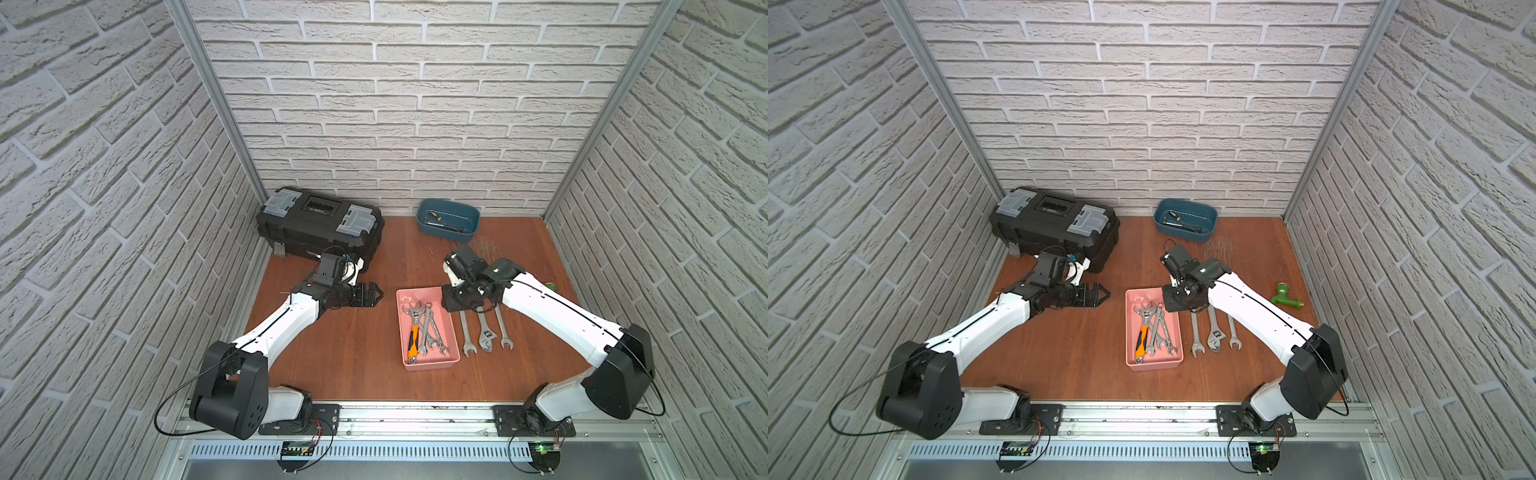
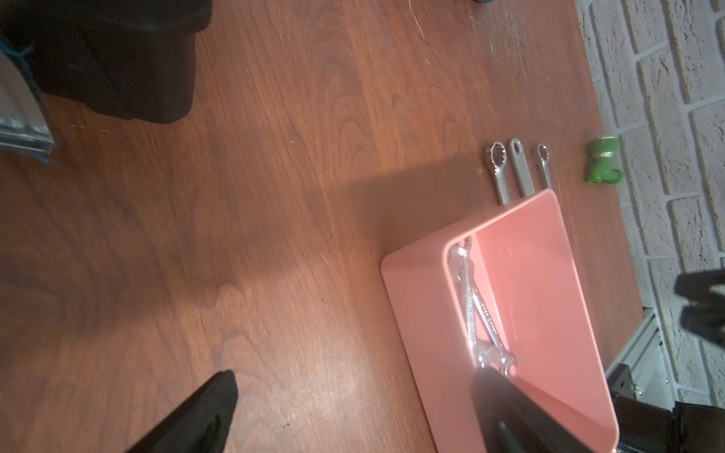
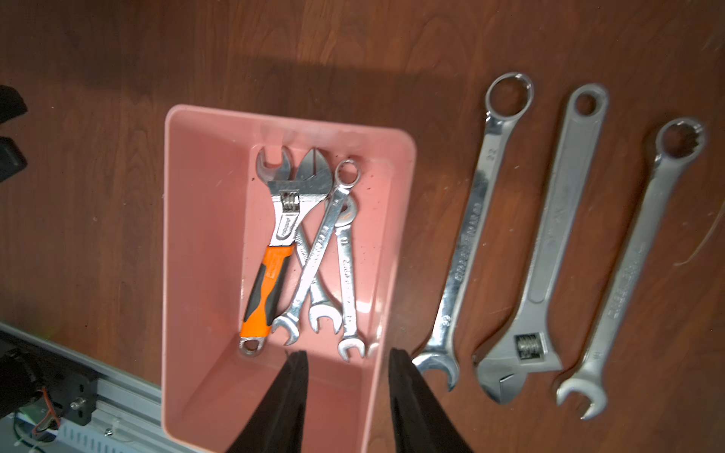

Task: Take out the wrench from the storage box
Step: Pick up the wrench from the storage box.

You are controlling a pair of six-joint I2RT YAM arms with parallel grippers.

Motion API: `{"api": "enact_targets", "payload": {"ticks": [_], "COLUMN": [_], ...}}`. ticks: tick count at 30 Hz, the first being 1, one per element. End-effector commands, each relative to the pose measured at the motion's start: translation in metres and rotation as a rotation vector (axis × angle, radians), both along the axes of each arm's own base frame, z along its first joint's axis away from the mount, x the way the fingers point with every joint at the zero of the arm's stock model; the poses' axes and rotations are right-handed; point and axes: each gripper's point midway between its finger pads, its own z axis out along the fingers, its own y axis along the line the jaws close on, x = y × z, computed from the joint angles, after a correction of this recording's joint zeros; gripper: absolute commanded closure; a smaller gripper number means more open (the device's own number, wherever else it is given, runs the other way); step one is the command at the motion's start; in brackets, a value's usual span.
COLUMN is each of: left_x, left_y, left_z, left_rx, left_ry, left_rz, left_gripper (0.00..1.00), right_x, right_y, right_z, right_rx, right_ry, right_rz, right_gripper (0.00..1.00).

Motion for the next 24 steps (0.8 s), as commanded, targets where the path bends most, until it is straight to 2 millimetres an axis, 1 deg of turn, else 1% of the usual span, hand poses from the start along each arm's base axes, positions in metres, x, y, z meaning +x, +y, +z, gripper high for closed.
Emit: {"api": "enact_targets", "payload": {"ticks": [1,3,6,9,12,18,20,24], "left_x": [-0.002,-0.004,-0.010,-0.016,-0.022,-0.029,-0.031,-0.033], "left_y": [-0.003,-0.005,-0.006,-0.008,-0.008,-0.010,-0.011,-0.014], "left_z": [0.013,0.015,0.020,0.023,0.026,0.026,0.026,0.026], "left_rx": [-0.037,-0.052,-0.077,-0.097,-0.109,-0.119,-0.116,-0.112], "left_ry": [-0.025,-0.026,-0.034,-0.041,-0.047,-0.054,-0.055,-0.055], "left_rz": [-0.017,-0.019,-0.019,-0.019,-0.016,-0.013,-0.015,-0.021], "left_gripper": [0.02,0.02,0.02,0.02,0.02,0.02,0.02,0.02], "right_x": [-0.003,-0.002,0.000,0.002,0.005,0.011,0.014,0.021], "right_y": [0.013,0.028,0.042,0.043,0.041,0.049,0.050,0.049], "right_z": [-0.022,-0.035,-0.055,-0.074,-0.086,-0.112,-0.118,-0.123], "right_rx": [0.002,0.003,-0.008,-0.040,-0.065,-0.076,-0.076,-0.090], "right_ry": [0.018,0.026,0.044,0.063,0.066,0.103,0.106,0.105], "right_rz": [-0.166,-0.170,-0.175,-0.201,-0.215,-0.216,-0.221,-0.229], "right_gripper": [0.60,0.60,0.61,0.62,0.63,0.65,0.66,0.67]}}
